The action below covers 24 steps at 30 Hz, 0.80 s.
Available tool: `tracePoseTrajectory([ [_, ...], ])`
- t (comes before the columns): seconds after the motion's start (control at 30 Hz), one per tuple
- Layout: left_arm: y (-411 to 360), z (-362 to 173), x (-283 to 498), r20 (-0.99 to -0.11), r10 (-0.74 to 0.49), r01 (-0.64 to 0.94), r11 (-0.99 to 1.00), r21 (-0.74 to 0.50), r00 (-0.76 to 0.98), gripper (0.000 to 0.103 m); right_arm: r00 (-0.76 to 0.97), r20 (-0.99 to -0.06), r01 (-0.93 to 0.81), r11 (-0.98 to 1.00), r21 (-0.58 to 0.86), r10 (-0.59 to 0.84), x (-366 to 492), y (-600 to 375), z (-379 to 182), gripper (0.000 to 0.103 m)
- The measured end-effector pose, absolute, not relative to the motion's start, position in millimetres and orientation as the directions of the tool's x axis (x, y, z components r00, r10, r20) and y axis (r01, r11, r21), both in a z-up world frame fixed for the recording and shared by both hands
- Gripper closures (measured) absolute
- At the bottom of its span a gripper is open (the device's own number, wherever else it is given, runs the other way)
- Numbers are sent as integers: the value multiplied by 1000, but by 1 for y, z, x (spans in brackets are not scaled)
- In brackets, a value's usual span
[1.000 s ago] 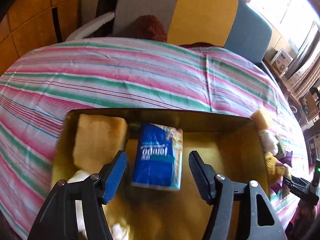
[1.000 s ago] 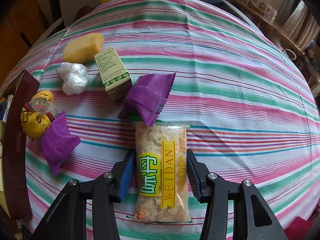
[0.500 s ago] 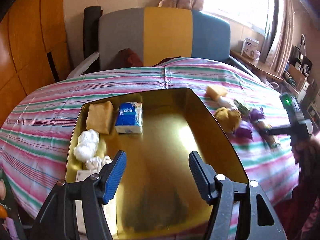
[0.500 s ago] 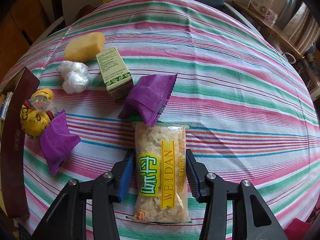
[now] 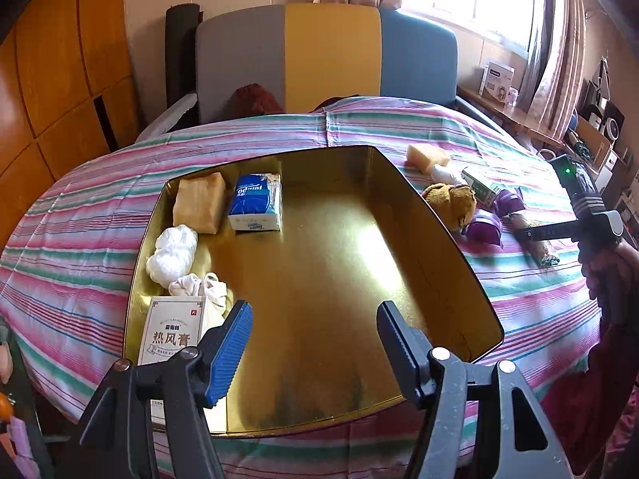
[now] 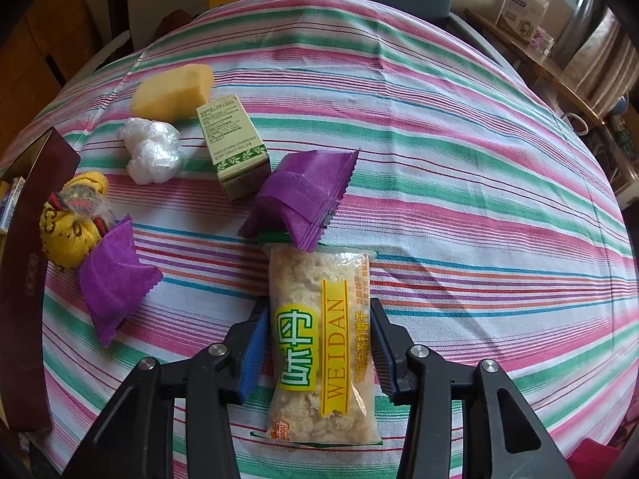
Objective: Organize objects
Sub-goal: 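Carry the WEIDAN snack bag into the gold tray with the right gripper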
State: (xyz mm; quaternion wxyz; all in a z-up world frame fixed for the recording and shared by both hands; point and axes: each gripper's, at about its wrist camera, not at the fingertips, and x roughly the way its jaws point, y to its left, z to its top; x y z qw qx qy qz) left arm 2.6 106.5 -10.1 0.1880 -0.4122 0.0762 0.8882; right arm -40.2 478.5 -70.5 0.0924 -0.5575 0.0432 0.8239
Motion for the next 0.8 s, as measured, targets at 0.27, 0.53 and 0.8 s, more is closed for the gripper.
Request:
tracePoseTrajectory([
  [0.27,94,-7,3,-755,279,-384,-922,-38,-594,38,-367,-923,-225,-974,-32,115,-34,472,-66,61],
  [0.53,33,19,-2,-697,259,-273,-957,-93,-669,38,-505,-842,-387,-922,26,188,-15,501,-28,61],
  [0.8,-27,12,-15,-707,152,-113,-988,-102,-691,39,-673,-739,-126,-990,65,37,-21,411,50,61],
])
